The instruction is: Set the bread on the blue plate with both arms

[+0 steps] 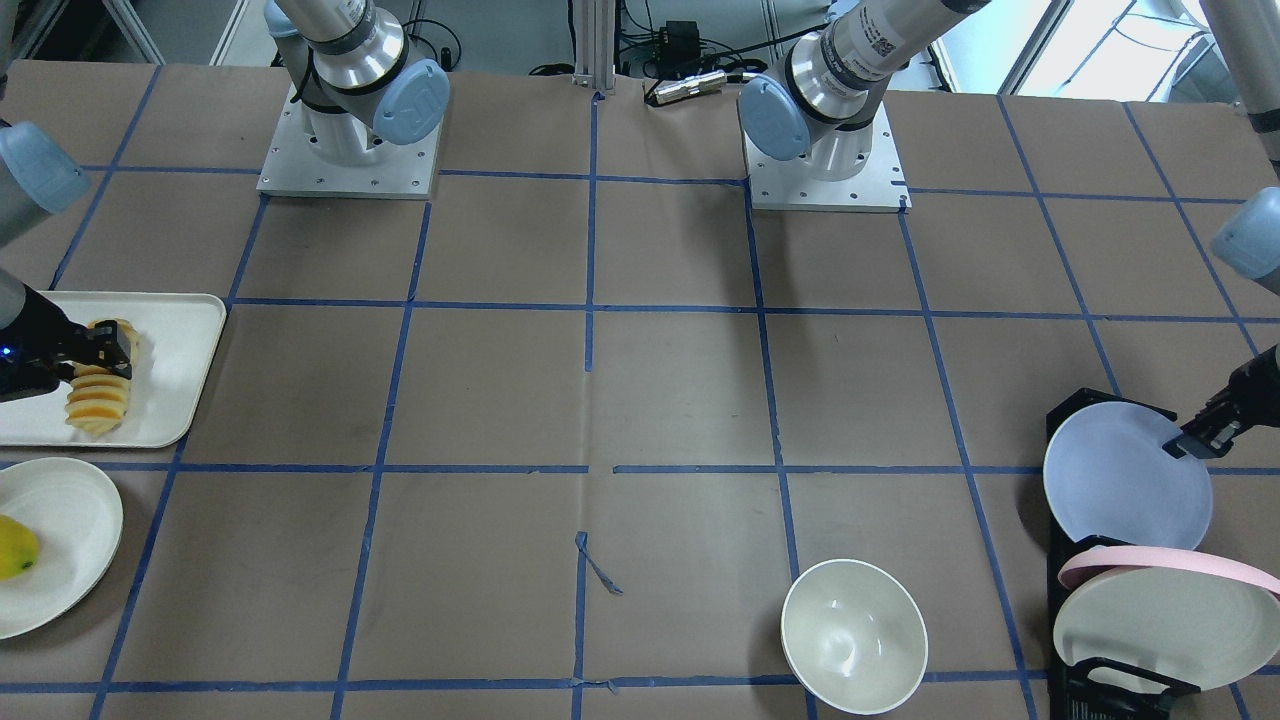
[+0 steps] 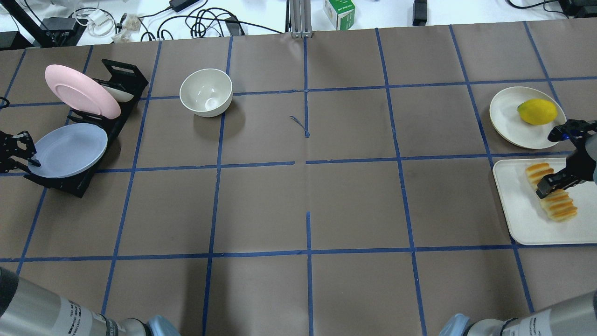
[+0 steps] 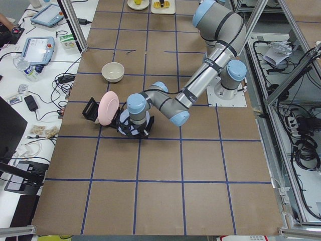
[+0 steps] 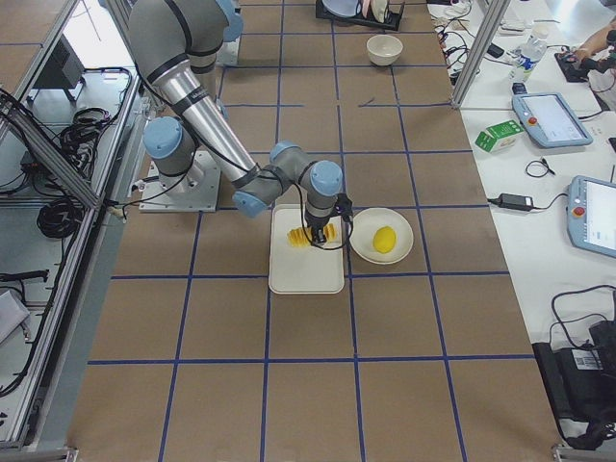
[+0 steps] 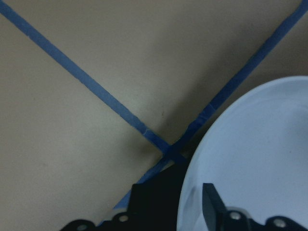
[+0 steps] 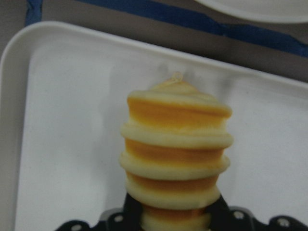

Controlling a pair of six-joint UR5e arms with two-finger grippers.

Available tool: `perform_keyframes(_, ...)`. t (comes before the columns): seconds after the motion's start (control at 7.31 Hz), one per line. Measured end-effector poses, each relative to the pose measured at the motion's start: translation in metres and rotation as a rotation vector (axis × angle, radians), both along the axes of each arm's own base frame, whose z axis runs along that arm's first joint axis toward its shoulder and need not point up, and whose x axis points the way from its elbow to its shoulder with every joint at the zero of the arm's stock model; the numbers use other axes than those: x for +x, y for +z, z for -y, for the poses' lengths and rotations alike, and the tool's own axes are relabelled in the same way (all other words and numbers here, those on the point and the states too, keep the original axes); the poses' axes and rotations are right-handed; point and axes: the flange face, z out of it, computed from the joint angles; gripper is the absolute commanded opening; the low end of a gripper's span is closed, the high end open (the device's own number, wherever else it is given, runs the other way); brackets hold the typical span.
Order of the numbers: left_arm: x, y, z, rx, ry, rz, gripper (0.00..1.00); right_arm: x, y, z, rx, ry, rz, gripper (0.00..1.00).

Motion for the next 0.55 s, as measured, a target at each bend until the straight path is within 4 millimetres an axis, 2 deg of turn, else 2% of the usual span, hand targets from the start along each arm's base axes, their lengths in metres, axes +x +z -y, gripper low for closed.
perform_keyframes(0.27,0.002,0.001,-0.003,0.009,-0.003,-0.005,0.0,0.003,0.005,0.001,-0.003,-0.013,-0.006,0.0)
perform_keyframes(0.55,-0.002,0.016,-0.009,0.021,-0.007,-0.016,0.0,0.012,0.024,0.001,-0.013,-0.044,-0.017,0.0)
